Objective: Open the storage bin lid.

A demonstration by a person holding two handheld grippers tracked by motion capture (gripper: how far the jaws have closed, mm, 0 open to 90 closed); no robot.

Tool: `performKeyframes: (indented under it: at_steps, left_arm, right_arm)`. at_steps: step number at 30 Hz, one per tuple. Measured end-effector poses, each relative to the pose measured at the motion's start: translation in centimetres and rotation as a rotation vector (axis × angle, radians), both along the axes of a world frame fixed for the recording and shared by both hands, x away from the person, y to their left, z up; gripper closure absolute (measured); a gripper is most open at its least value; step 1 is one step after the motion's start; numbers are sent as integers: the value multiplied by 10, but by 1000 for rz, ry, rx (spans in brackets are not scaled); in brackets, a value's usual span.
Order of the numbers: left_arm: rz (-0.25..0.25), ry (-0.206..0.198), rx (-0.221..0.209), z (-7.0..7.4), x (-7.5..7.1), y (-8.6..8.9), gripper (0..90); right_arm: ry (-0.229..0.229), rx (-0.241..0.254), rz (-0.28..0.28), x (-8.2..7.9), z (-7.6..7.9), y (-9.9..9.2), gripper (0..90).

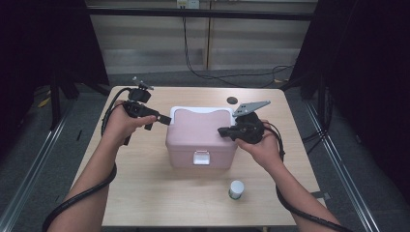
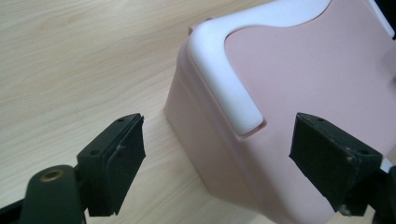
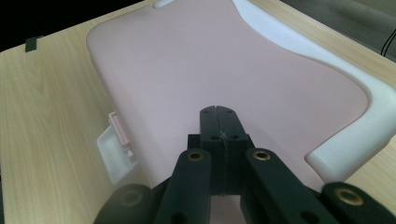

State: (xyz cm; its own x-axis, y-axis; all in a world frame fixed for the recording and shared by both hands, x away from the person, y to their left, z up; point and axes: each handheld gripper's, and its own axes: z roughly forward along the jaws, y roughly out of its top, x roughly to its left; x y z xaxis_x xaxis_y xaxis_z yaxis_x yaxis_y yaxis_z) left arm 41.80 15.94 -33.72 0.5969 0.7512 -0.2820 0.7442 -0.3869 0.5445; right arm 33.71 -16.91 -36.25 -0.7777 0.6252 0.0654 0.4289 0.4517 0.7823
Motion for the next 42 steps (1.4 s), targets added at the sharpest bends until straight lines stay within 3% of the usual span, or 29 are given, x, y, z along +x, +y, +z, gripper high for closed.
performKeyframes:
  at_steps: [7, 23, 32, 36, 42]
  left_arm:
    - [-1, 2, 0, 1, 6, -11, 180]
    - [-2, 43, 9, -16, 18, -33, 195]
    - [-15, 55, 4, -13, 18, -40, 252]
    - [-29, 51, 44, -11, 19, -44, 262]
    - [-30, 70, 71, -5, 19, -48, 293]
  right_arm:
    - [-2, -9, 1, 0, 1, 1, 900]
    - [-14, -16, -1, -2, 0, 2, 900]
    - [-14, -18, -5, -2, 0, 2, 900]
    - [-13, -12, -7, -2, 0, 2, 900]
    - [-6, -35, -6, -2, 2, 4, 900]
